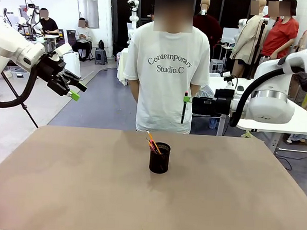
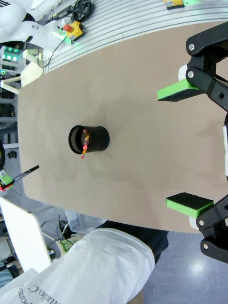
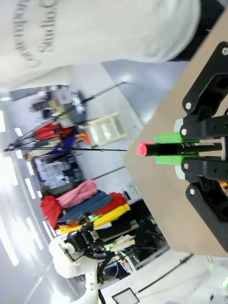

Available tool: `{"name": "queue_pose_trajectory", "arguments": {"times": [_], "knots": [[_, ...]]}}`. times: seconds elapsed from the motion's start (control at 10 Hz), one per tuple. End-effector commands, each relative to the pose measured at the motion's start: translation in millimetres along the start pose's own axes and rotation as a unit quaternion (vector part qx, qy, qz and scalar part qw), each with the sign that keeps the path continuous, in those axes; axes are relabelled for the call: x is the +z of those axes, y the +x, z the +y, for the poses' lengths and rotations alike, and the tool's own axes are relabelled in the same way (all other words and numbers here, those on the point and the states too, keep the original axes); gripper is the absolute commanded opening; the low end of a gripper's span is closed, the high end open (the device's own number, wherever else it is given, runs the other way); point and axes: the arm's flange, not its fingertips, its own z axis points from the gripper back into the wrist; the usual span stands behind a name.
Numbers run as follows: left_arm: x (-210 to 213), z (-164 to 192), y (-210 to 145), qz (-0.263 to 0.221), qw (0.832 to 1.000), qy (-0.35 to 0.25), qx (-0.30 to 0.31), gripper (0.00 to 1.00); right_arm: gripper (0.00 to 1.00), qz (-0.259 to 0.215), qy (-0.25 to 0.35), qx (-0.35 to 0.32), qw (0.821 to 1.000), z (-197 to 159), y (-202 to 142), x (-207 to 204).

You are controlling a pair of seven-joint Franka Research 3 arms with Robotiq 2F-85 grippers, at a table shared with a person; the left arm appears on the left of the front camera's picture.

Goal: Place the pens into the pen holder.
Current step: Pick up a writing instrument from the table and place it into the Pen holder.

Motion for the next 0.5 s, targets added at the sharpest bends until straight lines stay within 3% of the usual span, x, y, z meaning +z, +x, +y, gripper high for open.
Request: {"name": "queue_pose_trajectory", "arguments": {"times": [0.0,0.4], "knots": [[1,-1,0,-0.001,1.000,0.002,0.001,1.00,0.00,-0.041,0.037,0.054,0.997,16,-26,-13],[1,-1,0,-0.001,1.000,0.002,0.001,1.00,0.00,-0.039,0.143,0.126,0.981,45,-58,-28]]}}
